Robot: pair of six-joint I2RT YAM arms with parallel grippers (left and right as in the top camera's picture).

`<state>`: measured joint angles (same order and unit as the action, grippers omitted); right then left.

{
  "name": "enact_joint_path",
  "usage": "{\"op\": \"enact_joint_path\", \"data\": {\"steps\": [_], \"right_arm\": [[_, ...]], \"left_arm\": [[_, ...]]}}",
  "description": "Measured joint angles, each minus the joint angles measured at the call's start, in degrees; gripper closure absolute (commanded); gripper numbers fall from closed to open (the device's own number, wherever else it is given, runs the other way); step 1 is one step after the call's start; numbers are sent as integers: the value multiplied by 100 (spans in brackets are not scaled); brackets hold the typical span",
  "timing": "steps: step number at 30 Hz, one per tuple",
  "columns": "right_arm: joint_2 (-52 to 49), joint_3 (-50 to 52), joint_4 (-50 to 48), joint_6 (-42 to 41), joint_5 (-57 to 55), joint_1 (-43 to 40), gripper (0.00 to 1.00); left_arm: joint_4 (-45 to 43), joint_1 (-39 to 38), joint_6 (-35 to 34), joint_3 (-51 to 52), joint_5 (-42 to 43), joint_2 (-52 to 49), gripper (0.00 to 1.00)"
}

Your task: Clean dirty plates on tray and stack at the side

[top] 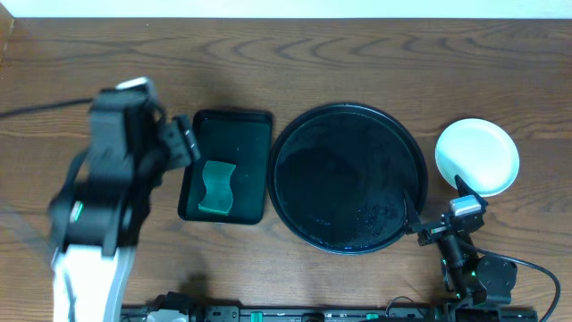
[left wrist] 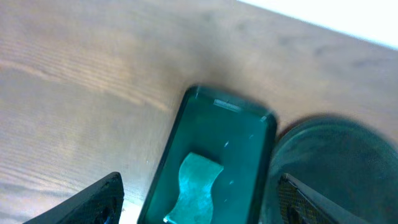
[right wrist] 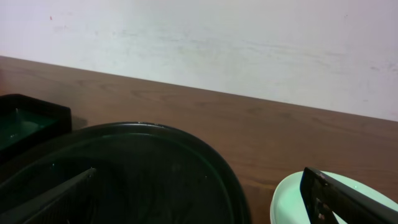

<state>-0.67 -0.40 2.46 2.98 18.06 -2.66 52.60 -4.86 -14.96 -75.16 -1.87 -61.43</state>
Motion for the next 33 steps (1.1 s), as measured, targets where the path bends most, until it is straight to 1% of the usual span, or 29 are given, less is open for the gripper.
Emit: {"op": "enact_joint_path", "data": {"steps": [5, 8, 11, 21, 27, 30, 33], "right_arm": [[0, 0, 0, 0, 2, 0, 1], [0, 0, 0, 0, 2, 0, 1], [0, 0, 2, 0, 4, 0, 1], [0, 0, 2, 0, 2, 0, 1], [0, 0, 0, 0, 2, 0, 1], [-2, 0, 2, 0, 2, 0, 1], [-2, 0, 2, 0, 4, 0, 1]], "left_arm": [[2, 0, 0, 0, -2, 1220, 21], [17, 0, 20, -31, -4, 1665, 21], [20, 0, 155, -52, -2, 1810, 21], [31, -7, 280, 9, -4, 1602, 21], [31, -7, 282, 516, -4, 2168, 21], [-70, -7, 282, 957, -2, 2804, 21], [-422, -7, 282, 1506, -4, 3434, 21]]}}
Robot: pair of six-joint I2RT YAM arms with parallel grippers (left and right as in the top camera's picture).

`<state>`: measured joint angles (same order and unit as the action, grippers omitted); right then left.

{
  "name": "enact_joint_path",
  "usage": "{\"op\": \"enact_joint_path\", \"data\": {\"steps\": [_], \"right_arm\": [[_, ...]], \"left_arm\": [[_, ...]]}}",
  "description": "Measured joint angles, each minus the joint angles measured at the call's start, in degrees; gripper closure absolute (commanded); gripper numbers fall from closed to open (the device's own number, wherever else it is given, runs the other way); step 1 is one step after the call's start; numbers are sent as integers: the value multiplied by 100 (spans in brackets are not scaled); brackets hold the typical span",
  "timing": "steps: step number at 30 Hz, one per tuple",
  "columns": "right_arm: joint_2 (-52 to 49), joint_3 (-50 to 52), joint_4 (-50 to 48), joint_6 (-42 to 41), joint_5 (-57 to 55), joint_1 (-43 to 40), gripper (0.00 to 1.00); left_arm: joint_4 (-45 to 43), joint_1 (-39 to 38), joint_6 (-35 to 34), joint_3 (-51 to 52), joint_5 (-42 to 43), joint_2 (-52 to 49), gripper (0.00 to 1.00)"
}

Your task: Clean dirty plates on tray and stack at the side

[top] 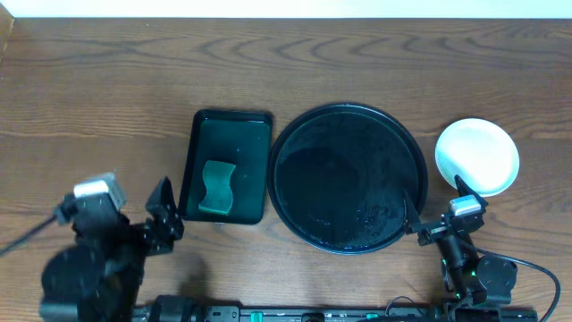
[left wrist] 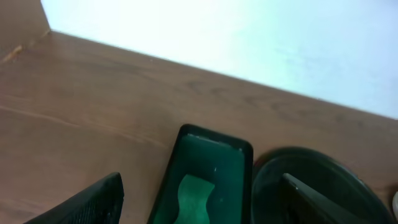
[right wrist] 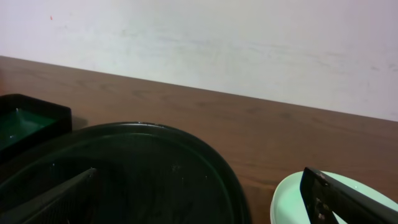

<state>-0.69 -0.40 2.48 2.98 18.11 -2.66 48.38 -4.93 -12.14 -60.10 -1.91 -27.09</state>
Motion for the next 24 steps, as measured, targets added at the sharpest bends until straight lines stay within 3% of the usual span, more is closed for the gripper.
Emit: {"op": "enact_joint_path", "data": {"steps": [12, 18, 24], "right_arm": [[2, 0, 2, 0, 13, 0, 1], [2, 0, 0, 0, 13, 0, 1], [2, 0, 2, 0, 13, 0, 1]], "left_arm": [[-1740, 0, 0, 2498, 0, 1950, 21], [-2588, 0, 2, 2922, 0, 2612, 21], [-3484, 0, 2, 2951, 2, 2651, 21]]}}
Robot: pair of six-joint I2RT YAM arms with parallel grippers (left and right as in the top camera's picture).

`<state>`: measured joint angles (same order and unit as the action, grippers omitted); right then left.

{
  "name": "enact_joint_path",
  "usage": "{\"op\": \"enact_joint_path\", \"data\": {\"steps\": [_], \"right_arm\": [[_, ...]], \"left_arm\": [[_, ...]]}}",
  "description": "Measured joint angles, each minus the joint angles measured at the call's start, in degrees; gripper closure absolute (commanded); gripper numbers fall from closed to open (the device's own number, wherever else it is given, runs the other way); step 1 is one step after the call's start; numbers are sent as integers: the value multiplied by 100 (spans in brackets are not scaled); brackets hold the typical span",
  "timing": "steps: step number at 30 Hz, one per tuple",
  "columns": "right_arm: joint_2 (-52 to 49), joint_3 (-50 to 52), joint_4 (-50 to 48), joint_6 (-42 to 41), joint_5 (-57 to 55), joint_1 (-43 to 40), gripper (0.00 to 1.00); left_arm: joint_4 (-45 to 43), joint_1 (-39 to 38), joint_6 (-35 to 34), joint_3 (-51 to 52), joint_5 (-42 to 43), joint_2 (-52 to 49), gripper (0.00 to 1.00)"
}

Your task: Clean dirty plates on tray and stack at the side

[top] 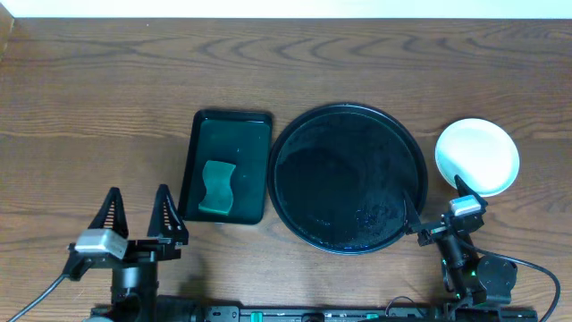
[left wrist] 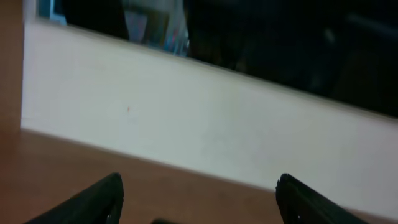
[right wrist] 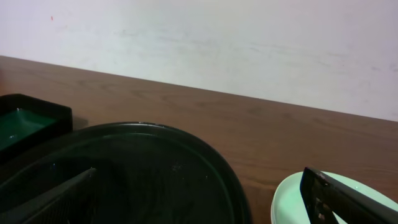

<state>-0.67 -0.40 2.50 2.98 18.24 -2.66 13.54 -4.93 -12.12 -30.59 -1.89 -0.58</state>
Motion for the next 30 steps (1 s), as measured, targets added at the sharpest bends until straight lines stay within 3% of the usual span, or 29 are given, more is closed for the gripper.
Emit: {"op": "enact_joint_path", "data": {"steps": [10, 25, 30], "right_arm": [[0, 0, -2, 0, 0, 0, 1], [0, 0, -2, 0, 0, 0, 1], [0, 0, -2, 0, 0, 0, 1]], "left_arm": [[-1174, 0, -2, 162, 188, 0, 21], [-3250, 0, -2, 2002, 498, 0, 21], [-3377, 0, -2, 2282, 498, 0, 21]]}}
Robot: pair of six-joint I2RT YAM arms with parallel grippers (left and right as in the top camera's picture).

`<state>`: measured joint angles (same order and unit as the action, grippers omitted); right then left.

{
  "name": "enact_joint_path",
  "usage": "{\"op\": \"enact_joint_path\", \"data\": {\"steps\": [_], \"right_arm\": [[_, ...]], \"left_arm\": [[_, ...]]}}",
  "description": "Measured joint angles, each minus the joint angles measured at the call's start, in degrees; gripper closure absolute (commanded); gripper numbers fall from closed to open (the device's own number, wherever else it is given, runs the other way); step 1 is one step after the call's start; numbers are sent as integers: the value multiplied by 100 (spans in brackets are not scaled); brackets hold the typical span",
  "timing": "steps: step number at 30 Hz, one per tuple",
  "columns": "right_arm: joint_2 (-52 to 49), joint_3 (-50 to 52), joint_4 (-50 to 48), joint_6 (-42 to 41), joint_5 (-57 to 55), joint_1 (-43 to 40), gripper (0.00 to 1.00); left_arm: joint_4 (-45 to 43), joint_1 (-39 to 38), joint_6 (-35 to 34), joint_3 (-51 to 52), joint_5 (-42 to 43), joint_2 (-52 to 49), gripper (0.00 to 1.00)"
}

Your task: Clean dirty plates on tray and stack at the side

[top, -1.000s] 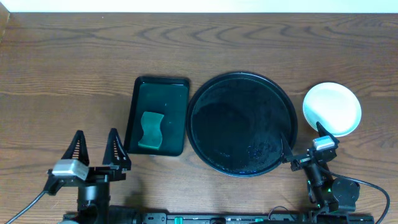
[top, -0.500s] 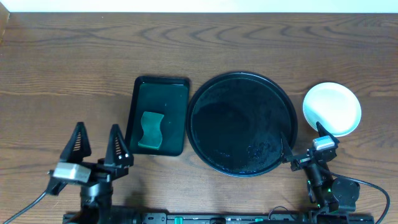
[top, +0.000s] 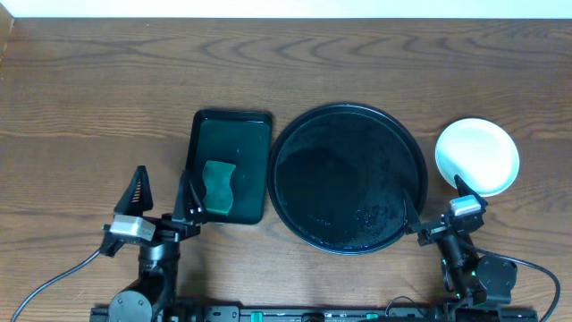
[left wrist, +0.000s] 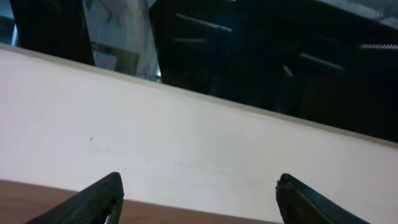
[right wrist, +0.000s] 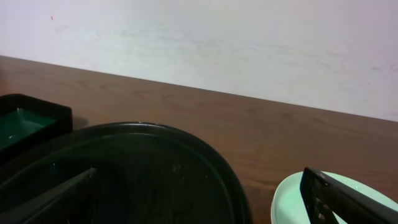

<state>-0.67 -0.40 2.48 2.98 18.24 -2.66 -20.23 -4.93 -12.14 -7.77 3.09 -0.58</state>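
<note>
A round black tray [top: 349, 179] lies mid-table; only wet specks show on it. A white plate [top: 477, 156] sits on the table to its right. My left gripper [top: 164, 179] is open at the front edge, by the near left corner of the sponge basin. In the left wrist view the left gripper [left wrist: 199, 183] faces the back wall with nothing between its fingers [left wrist: 99, 199]. My right gripper [top: 433, 195] is open at the front right, between the tray [right wrist: 155, 168] and the plate [right wrist: 292, 199], holding nothing.
A dark green rectangular basin [top: 226, 134] with a green sponge [top: 216, 188] lies left of the round tray, and its corner [right wrist: 25, 118] shows in the right wrist view. A cable runs from the left arm's base along the front edge.
My left arm has shifted a little to the right along the front edge, and its camera has tilted higher up the wall. The right arm, tray, plate and sponge have not moved.
My left arm was first raised over the table left of the sponge basin, gripper open. It was then lower at the front left, then at the front edge facing the wall, and now stands by the basin's near corner. The right arm stayed still.
</note>
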Motion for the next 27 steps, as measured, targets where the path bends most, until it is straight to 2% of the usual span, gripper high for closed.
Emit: {"op": "enact_joint_path", "data": {"steps": [16, 23, 27], "right_arm": [[0, 0, 0, 0, 0, 0, 1], [0, 0, 0, 0, 0, 0, 1], [0, 0, 0, 0, 0, 0, 1]], "left_arm": [[-37, 0, 0, 632, 2, 0, 21], [339, 0, 2, 734, 22, 0, 21], [835, 0, 2, 737, 22, 0, 21]]}}
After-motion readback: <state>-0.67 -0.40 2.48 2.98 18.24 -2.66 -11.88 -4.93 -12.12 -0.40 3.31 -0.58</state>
